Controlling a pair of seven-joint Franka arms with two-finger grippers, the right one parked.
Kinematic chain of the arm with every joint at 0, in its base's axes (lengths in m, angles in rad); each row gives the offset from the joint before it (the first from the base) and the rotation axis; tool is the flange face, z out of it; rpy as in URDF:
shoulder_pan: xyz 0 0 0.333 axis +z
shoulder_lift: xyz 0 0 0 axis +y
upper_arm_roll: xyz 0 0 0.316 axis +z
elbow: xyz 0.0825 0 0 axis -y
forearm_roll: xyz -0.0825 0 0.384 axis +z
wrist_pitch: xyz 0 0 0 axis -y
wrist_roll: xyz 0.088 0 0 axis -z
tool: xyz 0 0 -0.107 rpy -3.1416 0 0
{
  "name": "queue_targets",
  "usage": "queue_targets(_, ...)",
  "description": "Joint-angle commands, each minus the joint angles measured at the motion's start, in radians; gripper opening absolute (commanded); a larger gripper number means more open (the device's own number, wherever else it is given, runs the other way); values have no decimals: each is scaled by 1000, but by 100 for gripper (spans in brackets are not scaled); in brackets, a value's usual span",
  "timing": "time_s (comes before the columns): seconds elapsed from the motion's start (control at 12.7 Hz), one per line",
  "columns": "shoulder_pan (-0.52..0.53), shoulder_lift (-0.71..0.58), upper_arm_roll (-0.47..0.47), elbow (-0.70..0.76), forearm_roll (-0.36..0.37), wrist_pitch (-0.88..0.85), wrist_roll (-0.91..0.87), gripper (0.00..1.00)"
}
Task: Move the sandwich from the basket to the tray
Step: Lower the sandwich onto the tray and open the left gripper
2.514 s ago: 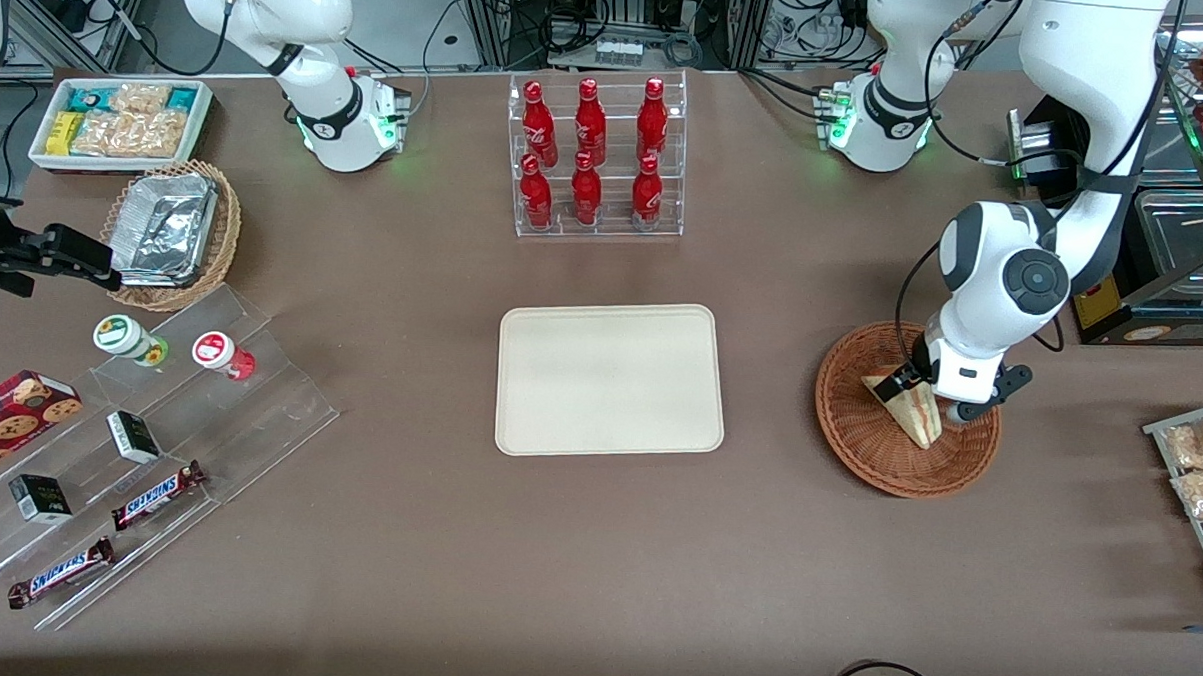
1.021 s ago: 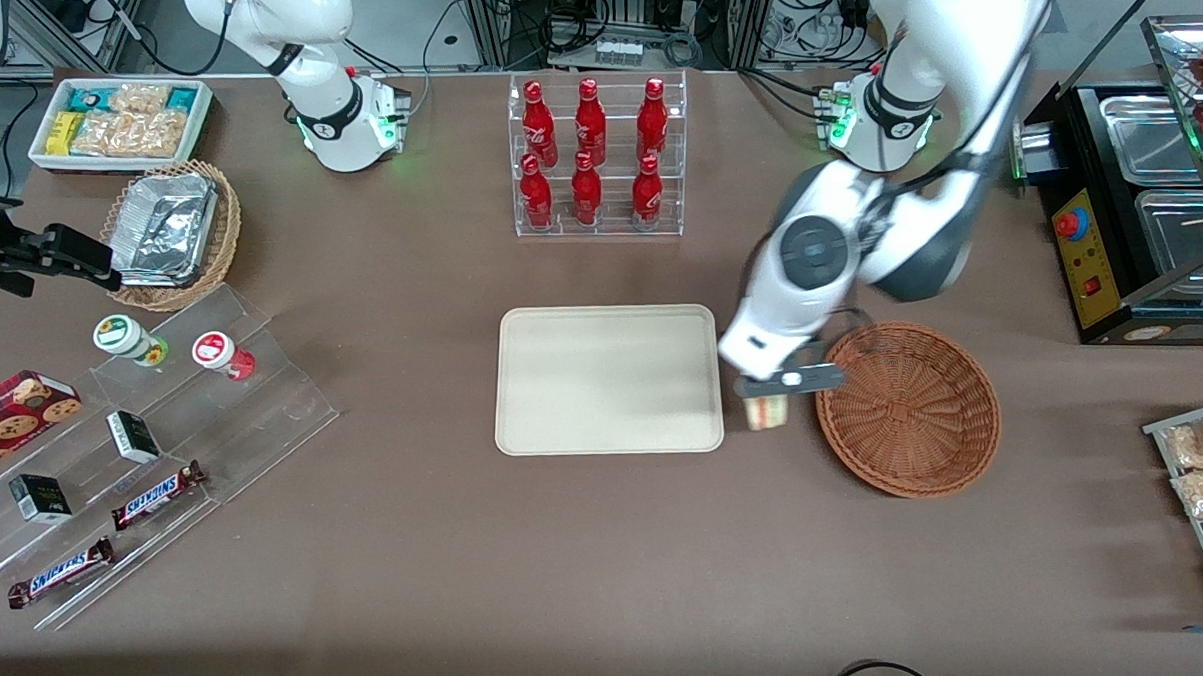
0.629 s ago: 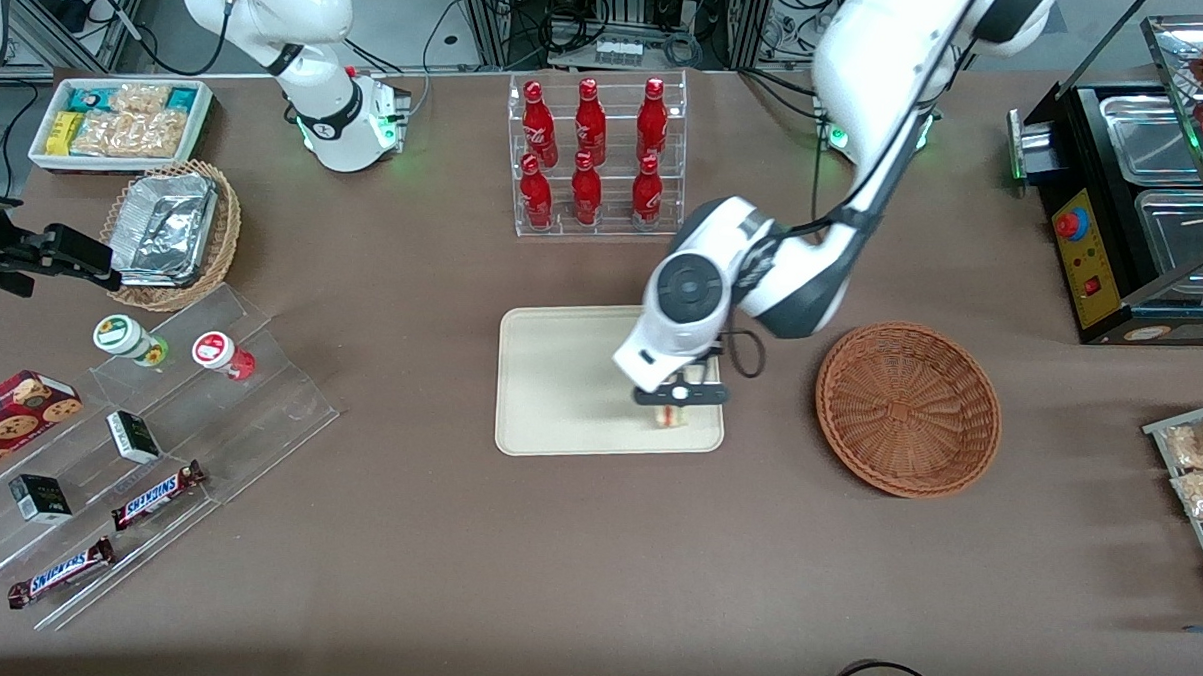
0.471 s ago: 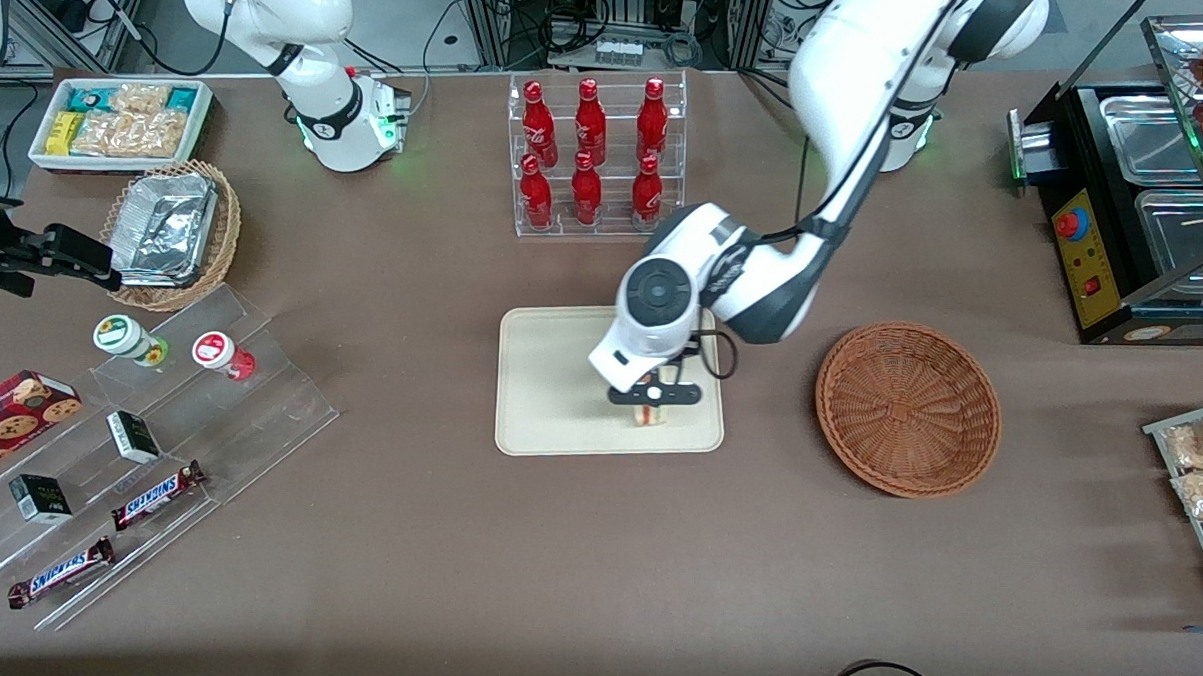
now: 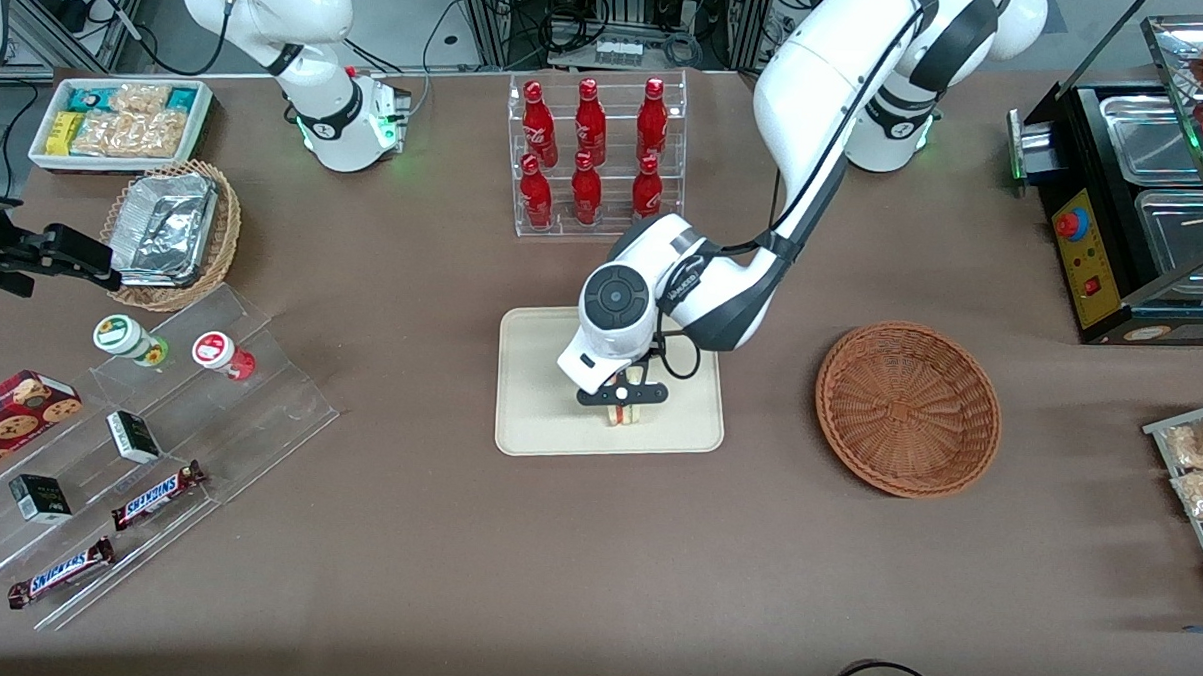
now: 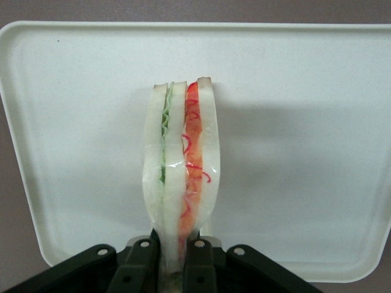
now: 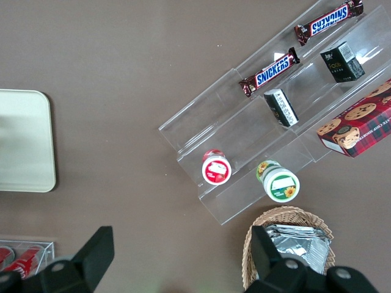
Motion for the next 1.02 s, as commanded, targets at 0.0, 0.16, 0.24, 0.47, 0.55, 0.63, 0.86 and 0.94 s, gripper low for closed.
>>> queue_targets(0.0,-13,23,-3,30,-20,17,-3,0)
queue_targets(0.16,-12,29,-11,29,-20,55,4,0)
queue_targets(0.24,-13,29,-12,26,-20,69,9,0)
queue_targets(0.47,-13,36,-25,25,-17,83,21,0)
queue_targets(0.55,-13,40,-25,22,-16,87,26,0)
queue_targets(0.63,-13,40,-25,16,-14,90,26,0)
queue_targets(0.86,-15,41,-23,16,-13,89,0,0)
queue_targets(0.94,-15,41,-23,16,-10,89,-25,0)
